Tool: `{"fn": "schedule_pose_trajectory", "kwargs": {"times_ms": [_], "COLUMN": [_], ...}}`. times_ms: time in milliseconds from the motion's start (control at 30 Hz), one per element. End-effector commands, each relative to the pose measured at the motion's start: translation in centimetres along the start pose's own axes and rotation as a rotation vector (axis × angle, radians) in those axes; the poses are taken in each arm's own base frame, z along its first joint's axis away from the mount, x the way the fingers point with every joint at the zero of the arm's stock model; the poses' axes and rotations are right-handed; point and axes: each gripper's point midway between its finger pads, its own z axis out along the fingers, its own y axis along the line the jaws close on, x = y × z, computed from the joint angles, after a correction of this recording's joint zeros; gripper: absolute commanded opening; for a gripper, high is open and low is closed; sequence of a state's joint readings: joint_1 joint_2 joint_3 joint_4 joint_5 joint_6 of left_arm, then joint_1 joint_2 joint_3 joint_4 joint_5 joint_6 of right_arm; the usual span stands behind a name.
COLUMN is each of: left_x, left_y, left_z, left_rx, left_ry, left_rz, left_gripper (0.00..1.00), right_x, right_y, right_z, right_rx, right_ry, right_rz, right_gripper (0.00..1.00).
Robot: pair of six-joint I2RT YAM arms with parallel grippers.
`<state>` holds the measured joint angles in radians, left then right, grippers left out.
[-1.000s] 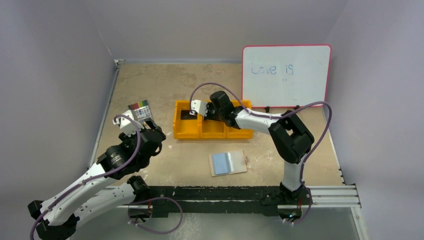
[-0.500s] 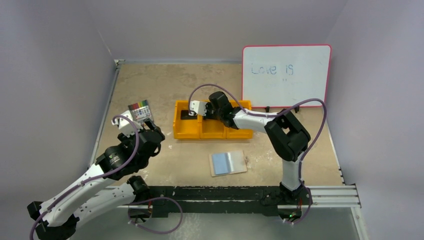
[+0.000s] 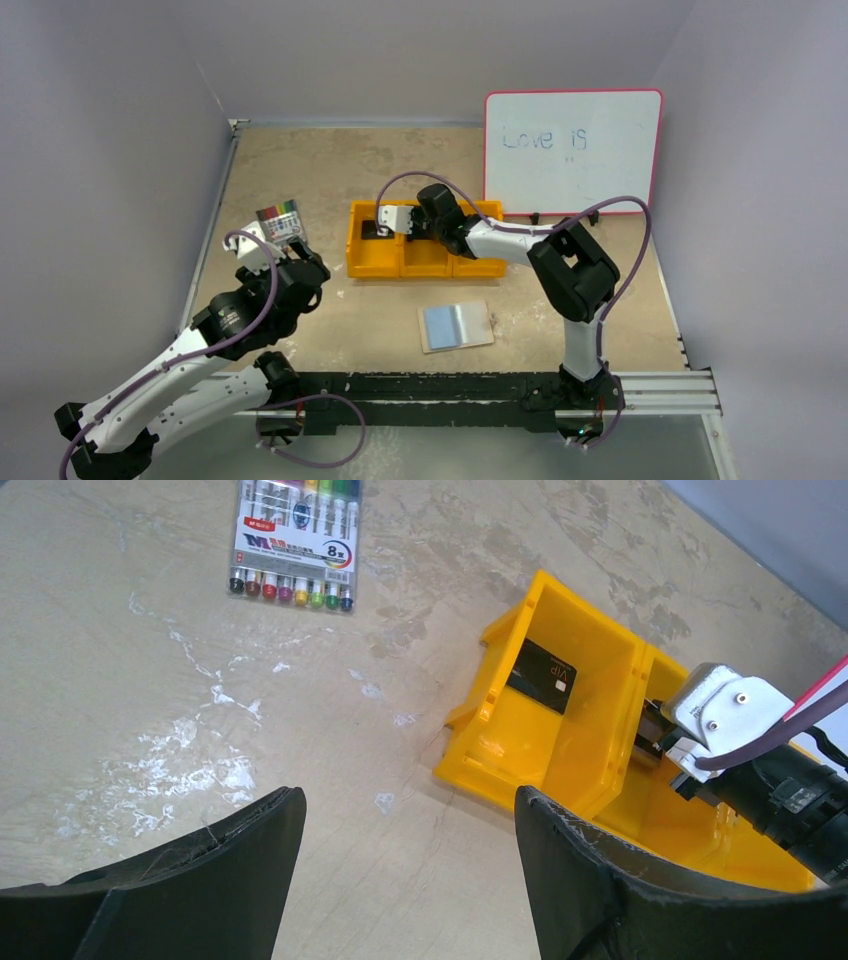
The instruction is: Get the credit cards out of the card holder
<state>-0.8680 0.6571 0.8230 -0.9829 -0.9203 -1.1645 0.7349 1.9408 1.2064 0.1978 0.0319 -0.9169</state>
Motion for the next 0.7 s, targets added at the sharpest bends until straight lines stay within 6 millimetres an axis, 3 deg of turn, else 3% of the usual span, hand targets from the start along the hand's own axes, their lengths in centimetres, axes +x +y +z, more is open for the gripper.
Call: {"fn": "schedule_pose_trajectory", "kwargs": {"times_ms": [0,333,500,667], "left_x": [-0.8,-0.2,0.1,0.7], "left_y": [-0.5,-0.5,-0.8,-1.2], "left_z": [-0.2,0.0,0.2,0.4], "left_rx": [0.012,0.011,0.015,0.022], "left_ry": [-0.020,-0.007,-0.001,0.019], "left_rz": [-0.039,-0.032,-0.028,-0.013], "left_gripper": [0.76,0.76,0.76,0.76], "right_x": [-1.1,-1.9,-3.1,-4.0], "right_y": [-1.0,-1.2,-1.9,-2.7], "right_z": [0.2,-1.2,-2.6,-4.1], "right_rx": [0.036,0.024,0.018,0.022], "right_ry": [-0.042,-0.069,-0.100,-0.123], "right_rz": [-0.025,-0.002,0.013,0.030], "right_gripper": [0.06,0.16,0.33,0.34]}}
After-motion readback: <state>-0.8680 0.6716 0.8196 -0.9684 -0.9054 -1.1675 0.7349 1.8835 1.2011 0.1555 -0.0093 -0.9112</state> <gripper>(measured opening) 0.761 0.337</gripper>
